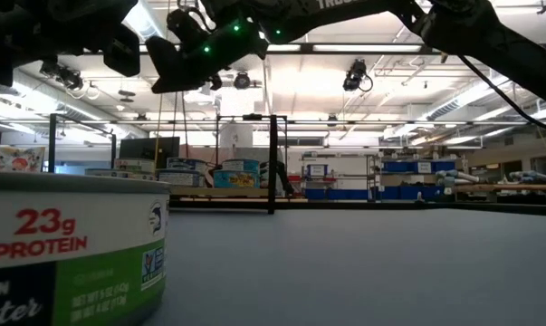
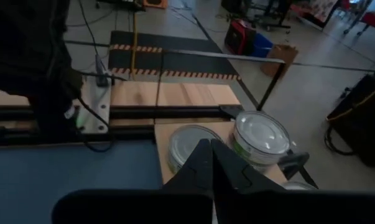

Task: Stack canned seafood by type on shelf
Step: Stack the green tuna can on top of the green tuna can on the shelf

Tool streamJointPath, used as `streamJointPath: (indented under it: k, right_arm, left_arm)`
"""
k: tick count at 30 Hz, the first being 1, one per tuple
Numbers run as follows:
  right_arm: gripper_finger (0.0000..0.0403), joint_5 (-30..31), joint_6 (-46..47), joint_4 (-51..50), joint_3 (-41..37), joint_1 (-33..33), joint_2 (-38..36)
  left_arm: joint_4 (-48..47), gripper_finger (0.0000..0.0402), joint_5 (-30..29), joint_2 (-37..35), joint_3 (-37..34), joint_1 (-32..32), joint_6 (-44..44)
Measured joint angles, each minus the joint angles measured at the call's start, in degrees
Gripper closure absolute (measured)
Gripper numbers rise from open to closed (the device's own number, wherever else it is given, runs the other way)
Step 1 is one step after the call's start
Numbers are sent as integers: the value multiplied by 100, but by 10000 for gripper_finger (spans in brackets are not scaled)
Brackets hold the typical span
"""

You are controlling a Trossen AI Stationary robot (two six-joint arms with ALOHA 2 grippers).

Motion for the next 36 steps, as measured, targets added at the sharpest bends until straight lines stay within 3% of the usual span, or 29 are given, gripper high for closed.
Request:
streamJointPath:
  k: [12, 19, 31, 36]
  right_arm:
    - [403, 45, 313, 598, -389, 128, 0]
    - [403, 521, 511, 1035, -868, 293, 0]
    - [403, 508, 1111, 894, -911, 400, -7]
    - [403, 812, 1286, 1190, -1215, 527, -25]
  left_arm:
    - [190, 390, 8, 2, -1, -3, 101]
    - [203, 390, 39, 3, -2, -9, 93]
    - [378, 390, 340, 2, -2, -7, 98]
    - [339, 390, 352, 2, -13, -12, 80]
